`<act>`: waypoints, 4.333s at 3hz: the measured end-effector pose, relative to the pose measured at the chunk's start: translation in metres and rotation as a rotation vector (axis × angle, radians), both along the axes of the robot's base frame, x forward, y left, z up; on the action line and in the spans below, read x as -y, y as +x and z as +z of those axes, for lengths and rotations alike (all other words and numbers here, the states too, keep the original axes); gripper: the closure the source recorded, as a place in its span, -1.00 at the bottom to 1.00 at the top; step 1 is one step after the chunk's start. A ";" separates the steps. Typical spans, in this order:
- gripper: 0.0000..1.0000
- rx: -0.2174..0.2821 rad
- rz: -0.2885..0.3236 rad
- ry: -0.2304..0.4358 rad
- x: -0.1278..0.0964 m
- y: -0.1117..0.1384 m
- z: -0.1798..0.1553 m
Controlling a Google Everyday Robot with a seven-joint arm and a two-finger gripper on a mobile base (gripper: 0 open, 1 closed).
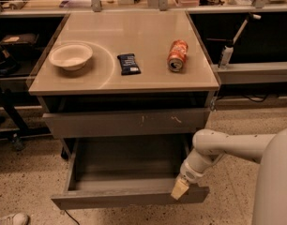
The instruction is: Open middle drawer
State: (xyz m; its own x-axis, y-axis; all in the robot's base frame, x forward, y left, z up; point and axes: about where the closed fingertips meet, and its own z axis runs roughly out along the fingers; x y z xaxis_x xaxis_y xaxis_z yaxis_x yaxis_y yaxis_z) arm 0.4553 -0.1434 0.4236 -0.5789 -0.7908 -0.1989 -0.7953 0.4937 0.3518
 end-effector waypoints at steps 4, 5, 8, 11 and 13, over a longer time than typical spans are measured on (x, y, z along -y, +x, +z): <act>1.00 -0.033 -0.013 -0.010 0.006 -0.022 -0.002; 1.00 -0.033 -0.046 -0.005 0.005 -0.032 0.001; 1.00 -0.046 -0.064 -0.002 0.010 -0.041 0.001; 1.00 -0.063 -0.117 0.009 0.013 -0.065 0.002; 1.00 -0.075 -0.129 0.009 0.015 -0.073 0.002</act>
Offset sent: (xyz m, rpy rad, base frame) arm -0.0730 -0.0291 -0.0003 -0.0304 0.0810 -0.0301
